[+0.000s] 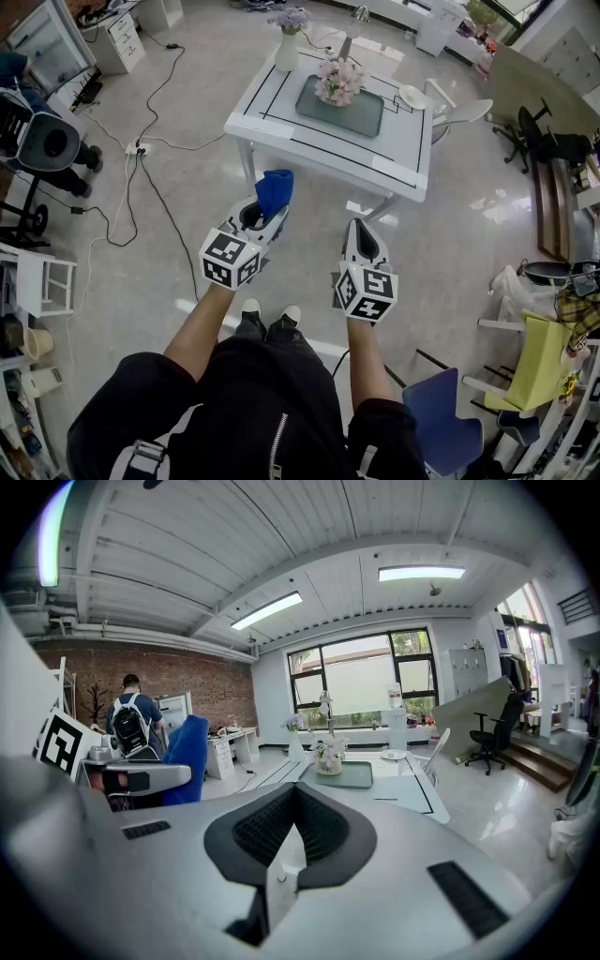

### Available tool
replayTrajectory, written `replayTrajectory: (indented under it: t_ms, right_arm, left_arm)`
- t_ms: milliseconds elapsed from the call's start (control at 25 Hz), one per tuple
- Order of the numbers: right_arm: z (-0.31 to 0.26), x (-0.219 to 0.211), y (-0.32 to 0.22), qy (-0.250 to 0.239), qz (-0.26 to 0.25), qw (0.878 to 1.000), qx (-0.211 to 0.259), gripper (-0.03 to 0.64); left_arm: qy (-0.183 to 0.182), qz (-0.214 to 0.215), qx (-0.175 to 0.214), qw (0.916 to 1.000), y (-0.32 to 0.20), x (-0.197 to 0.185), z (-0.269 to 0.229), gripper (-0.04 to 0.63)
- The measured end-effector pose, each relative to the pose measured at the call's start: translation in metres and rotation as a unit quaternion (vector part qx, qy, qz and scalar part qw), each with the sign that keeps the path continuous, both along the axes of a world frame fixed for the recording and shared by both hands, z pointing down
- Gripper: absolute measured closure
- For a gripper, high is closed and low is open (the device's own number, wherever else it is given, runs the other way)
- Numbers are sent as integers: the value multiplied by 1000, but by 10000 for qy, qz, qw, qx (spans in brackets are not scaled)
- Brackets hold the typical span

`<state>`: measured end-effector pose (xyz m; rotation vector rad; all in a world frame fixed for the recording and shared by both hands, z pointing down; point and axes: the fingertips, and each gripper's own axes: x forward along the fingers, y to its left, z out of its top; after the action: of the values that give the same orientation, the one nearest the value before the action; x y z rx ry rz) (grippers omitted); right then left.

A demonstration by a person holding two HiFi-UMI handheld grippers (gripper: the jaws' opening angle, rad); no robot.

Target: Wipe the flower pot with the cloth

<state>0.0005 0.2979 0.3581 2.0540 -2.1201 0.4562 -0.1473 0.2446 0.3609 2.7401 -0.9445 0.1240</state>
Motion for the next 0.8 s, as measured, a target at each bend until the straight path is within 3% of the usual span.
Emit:
replayTrajectory:
  t_ms: [520,800]
  right_arm:
    - [0,30,-20,-170,-541,9983,107,607]
    - [11,40,-52,-276,-793,9965,-47,607]
  left_arm:
    - [-49,-243,-153,9996,-15,40,10,471]
    - [88,-236,-327,9991,-54,51,21,471]
